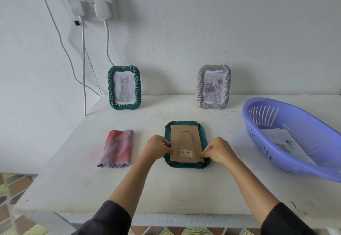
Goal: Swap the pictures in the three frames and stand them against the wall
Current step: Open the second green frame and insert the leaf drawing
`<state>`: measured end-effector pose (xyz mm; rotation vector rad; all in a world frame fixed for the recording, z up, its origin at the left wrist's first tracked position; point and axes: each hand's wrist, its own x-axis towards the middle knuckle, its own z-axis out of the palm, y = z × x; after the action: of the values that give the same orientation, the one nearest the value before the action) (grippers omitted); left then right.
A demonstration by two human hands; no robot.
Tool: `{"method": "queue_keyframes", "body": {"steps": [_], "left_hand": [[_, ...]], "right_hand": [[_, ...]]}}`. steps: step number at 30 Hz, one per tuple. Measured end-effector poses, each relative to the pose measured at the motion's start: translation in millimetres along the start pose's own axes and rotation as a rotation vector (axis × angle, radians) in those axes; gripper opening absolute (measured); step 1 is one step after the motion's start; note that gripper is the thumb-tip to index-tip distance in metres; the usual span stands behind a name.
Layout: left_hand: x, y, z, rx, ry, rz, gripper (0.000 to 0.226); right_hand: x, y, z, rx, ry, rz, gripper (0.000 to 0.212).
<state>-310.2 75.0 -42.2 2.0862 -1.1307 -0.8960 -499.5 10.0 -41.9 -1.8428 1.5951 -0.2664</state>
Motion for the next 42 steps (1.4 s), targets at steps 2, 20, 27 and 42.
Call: {"method": "queue_keyframes", "body": {"steps": [2, 20, 27, 42], "left_hand": [[-1.4, -2.8, 0.5, 0.009, 0.0, 0.016, 0.024], [-16.4, -18.6, -15.9, 0.365, -0.167, 0.497, 0.024], [-27.0, -21.8, -12.8, 0.509, -0.108, 0.606, 0.019], [-22.1, -27.1, -4.5, 0.4, -0.005, 0.548, 0.011]], "right_hand": [[-2.1, 0.8, 3.7, 0.024, 0.038, 0.005, 0.015], [-21.8, 17.4, -7.6, -0.23, -0.07, -0.494, 0.027], [-27.7, 14.4, -10.6, -0.439, -0.111, -0.606, 0.025], [-31.3, 16.9, 2.1, -0.375, 0.037, -0.628, 0.018]]}}
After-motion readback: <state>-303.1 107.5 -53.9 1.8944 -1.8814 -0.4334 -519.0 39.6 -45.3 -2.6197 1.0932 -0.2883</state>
